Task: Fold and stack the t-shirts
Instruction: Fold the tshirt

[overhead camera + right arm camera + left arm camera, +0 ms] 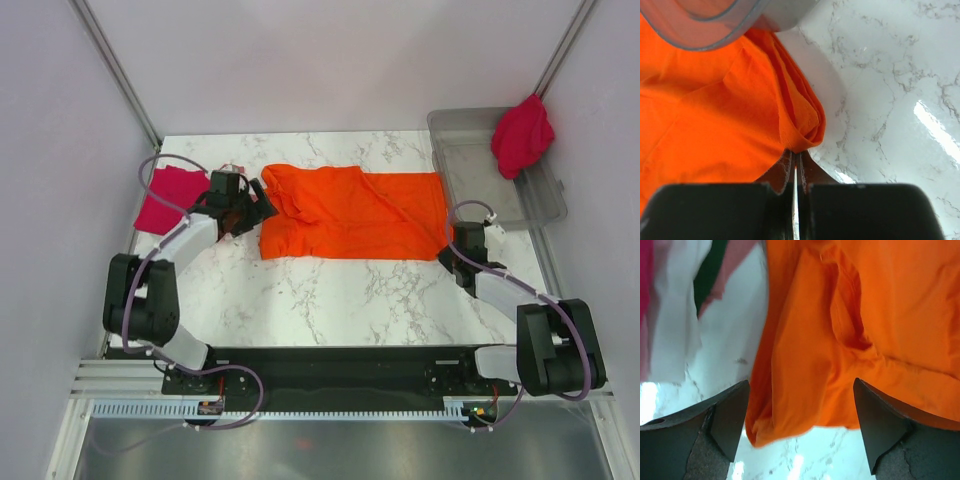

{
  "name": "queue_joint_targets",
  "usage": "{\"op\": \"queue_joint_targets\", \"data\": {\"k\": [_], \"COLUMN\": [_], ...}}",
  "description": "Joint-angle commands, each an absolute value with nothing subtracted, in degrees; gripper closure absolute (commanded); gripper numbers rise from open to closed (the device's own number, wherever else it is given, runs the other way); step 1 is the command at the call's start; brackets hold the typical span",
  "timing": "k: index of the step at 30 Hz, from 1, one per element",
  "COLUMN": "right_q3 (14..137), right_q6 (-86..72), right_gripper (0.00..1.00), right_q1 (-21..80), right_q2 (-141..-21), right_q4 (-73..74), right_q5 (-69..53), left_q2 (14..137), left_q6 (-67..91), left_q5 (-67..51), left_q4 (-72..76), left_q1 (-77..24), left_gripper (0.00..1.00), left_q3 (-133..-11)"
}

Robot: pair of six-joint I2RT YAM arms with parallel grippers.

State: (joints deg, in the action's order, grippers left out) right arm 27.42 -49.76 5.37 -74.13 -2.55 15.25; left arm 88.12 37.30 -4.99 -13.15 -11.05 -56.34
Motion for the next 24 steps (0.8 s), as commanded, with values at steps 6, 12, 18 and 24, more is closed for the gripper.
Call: {"op": "queue_joint_targets", "data": {"k": [6, 12, 18, 24], "right_q3": [26.0, 25.9, 25.9, 26.4], "right_q6": [-44.5, -44.2, -44.2, -44.4], "right_gripper": [1.00, 1.00, 1.00, 1.00], "right_q1": [5.4, 5.4, 5.4, 5.4], "right_q2": [-70.2, -69.8, -69.3, -69.5], "right_q4": [-3.9, -3.7, -3.5, -3.0], "right_q5": [12.7, 11.3, 10.5, 9.3], "left_q2": [106.3, 115.6, 117.7, 115.8], "left_q6": [32.0, 30.5, 29.7, 30.6], "left_q5": [4.3, 5.9, 10.0, 9.2], "left_q4": [-16.7, -20.6, -23.5, -23.5], "left_q1": [-9.4, -8.6, -3.6, -0.5], "left_gripper": [0.09, 0.10, 0.10, 0.09], "left_q3": [-73.2, -81.6, -83.7, -82.7]}}
